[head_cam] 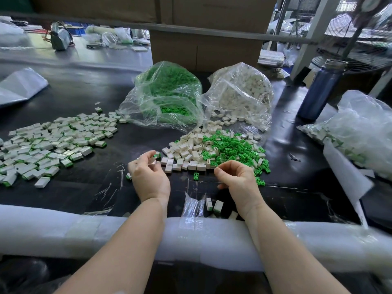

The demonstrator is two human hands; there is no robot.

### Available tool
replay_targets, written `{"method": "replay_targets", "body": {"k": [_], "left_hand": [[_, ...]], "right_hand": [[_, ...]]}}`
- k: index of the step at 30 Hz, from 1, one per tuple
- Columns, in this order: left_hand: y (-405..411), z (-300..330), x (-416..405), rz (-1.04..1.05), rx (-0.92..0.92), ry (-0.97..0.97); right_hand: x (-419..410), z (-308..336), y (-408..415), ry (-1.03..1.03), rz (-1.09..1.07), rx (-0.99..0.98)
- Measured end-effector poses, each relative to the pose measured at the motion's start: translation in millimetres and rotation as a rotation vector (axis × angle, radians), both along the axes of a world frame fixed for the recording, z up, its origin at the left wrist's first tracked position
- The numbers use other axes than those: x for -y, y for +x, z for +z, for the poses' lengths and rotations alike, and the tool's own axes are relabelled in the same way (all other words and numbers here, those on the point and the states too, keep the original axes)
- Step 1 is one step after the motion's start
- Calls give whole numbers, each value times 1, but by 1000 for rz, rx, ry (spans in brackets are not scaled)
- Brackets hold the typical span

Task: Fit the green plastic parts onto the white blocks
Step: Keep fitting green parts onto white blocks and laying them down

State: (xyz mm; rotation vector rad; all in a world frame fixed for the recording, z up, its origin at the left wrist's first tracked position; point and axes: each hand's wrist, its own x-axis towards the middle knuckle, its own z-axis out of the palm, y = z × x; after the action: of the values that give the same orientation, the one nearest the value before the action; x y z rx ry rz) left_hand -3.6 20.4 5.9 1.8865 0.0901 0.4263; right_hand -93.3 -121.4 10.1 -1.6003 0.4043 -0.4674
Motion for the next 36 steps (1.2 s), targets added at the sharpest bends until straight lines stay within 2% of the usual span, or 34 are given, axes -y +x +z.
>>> {"method": "replay_targets", "body": {"k": [4, 11, 15, 17, 20, 22, 24, 29, 36], "left_hand": [[1, 0, 0, -16, -98, 55], [-3, 0, 1, -136, -139, 213], [-7, 0, 4, -158, -30, 317], [-11, -2, 7, -232, 63, 393], [-16, -3, 12, -378, 163, 468], [-18, -3, 14, -430, 171, 504], [-17, -5, 15, -473, 145, 556], [-15, -8, 16, -594, 91, 672], [-17, -7, 16, -645, 162, 604]], "right_hand": [[1, 0, 0, 21, -62, 24], [4, 0, 0, -134, -257, 7], [6, 0, 1, -332, -434, -58], [8, -1, 1, -406, -531, -116], [12, -2, 1, -475, -649, -321], [13, -2, 0, -502, -633, -475], [11, -2, -1, -546, -571, -547], [7, -4, 1, -603, -398, -423], [5, -5, 2, -636, -330, -285]]}}
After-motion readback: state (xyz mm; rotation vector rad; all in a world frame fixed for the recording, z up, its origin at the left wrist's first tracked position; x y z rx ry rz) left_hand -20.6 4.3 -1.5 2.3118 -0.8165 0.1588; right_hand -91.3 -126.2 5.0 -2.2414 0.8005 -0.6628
